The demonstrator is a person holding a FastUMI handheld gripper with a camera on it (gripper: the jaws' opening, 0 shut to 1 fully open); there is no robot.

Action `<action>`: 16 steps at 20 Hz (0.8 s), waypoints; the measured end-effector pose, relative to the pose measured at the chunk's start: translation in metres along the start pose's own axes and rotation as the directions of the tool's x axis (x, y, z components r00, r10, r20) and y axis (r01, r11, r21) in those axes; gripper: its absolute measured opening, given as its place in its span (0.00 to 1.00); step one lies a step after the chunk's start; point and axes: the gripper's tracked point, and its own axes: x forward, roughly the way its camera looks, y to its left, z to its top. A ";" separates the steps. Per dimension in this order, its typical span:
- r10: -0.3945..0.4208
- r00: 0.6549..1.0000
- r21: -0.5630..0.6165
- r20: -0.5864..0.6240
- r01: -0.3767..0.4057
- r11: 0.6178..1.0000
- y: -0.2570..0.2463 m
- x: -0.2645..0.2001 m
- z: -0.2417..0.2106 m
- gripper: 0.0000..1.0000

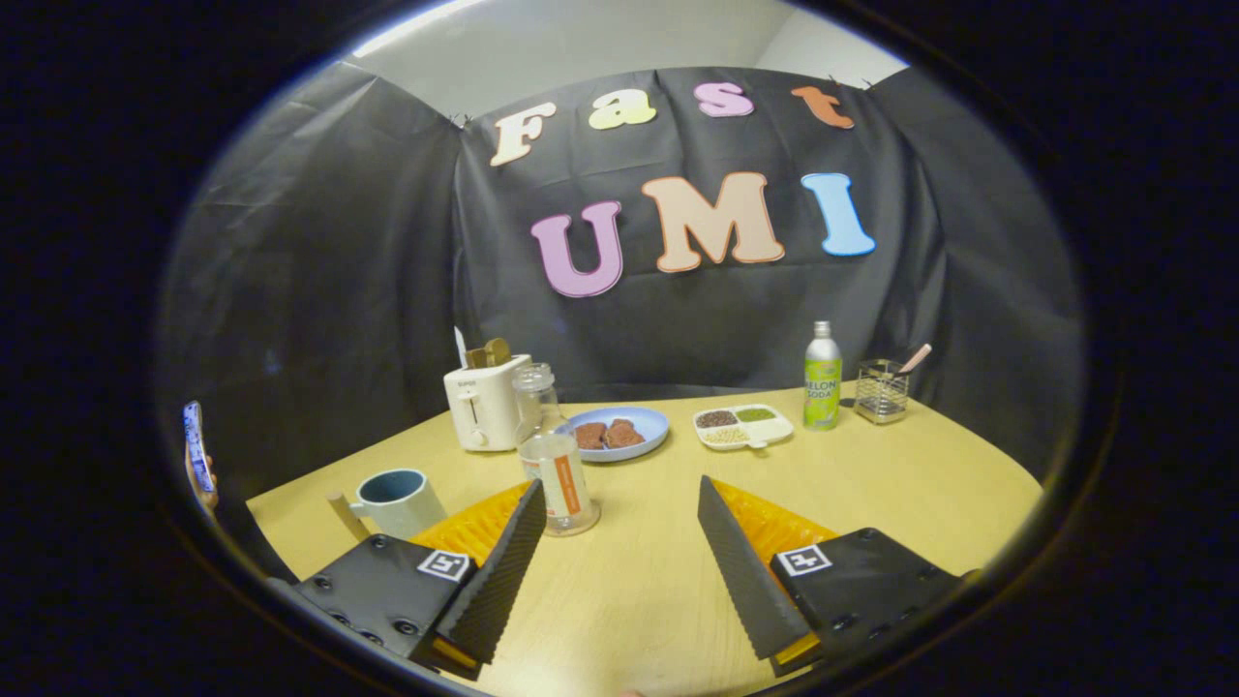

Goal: Take the bottle from table, then pour the juice into the cup, finally place the bottle on the coaster

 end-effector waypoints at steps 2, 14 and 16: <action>-0.011 1.000 -0.009 0.007 0.011 1.000 -0.001 -0.004 0.003 1.00; -0.002 0.997 -0.036 0.079 0.005 0.999 0.012 -0.023 0.041 1.00; -0.001 0.996 -0.043 0.093 0.005 0.999 0.014 -0.025 0.048 1.00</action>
